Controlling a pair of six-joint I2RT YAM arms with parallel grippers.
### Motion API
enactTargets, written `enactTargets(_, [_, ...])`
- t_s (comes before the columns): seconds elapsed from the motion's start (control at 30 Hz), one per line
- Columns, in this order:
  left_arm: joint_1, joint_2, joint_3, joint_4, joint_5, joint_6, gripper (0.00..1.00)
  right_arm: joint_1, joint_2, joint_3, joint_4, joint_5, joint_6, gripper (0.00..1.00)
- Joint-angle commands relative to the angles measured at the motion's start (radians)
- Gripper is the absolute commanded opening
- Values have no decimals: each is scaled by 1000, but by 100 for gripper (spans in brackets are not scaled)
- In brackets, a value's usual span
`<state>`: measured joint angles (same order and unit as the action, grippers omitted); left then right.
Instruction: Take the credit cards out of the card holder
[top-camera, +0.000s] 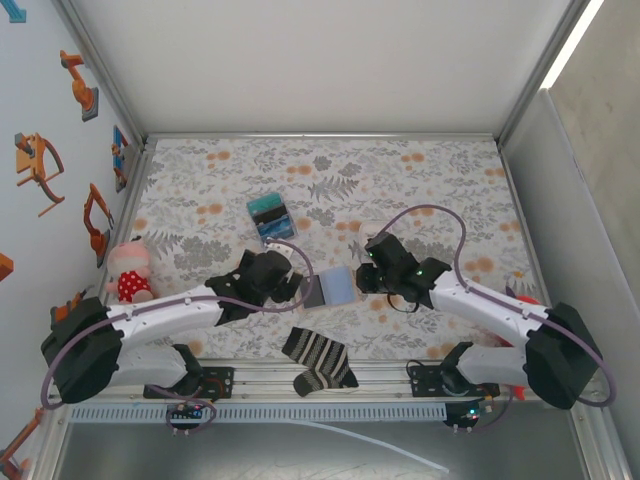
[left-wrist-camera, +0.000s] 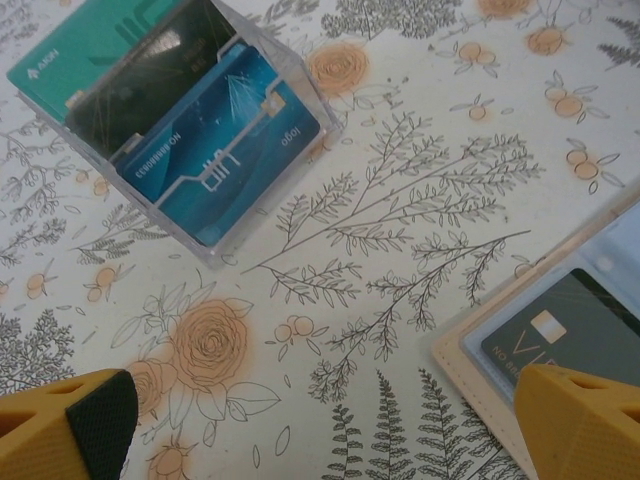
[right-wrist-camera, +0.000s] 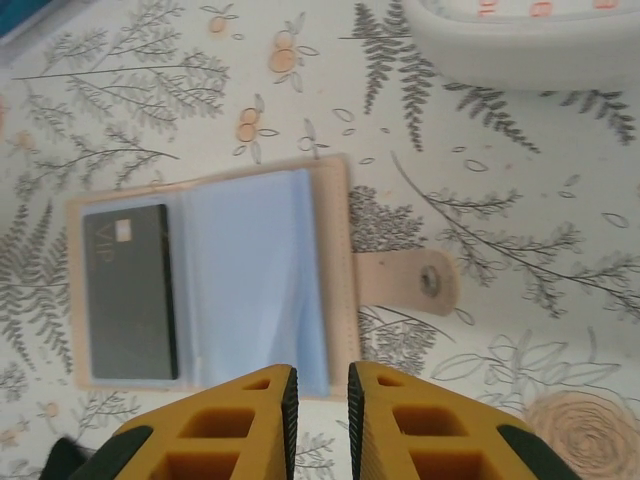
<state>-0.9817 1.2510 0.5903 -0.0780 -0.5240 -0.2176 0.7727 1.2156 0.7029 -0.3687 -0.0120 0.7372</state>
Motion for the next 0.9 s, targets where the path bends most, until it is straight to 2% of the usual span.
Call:
enactTargets(0.0, [-20, 37, -5, 8, -11, -26, 97, -4, 32, 25, 82, -108, 11, 21])
enactTargets(0.33, [-23, 122, 6, -14, -24, -75, 97, 2, 236, 67, 283, -293, 47, 20])
enactTargets(0.6, [-25, 185, 18, 36, 8, -74, 97, 23, 358, 120, 292, -319, 50, 18])
enactTargets(0.87, [-26, 225, 38, 41, 16, -68, 97, 27, 411, 133, 292, -334, 66, 17])
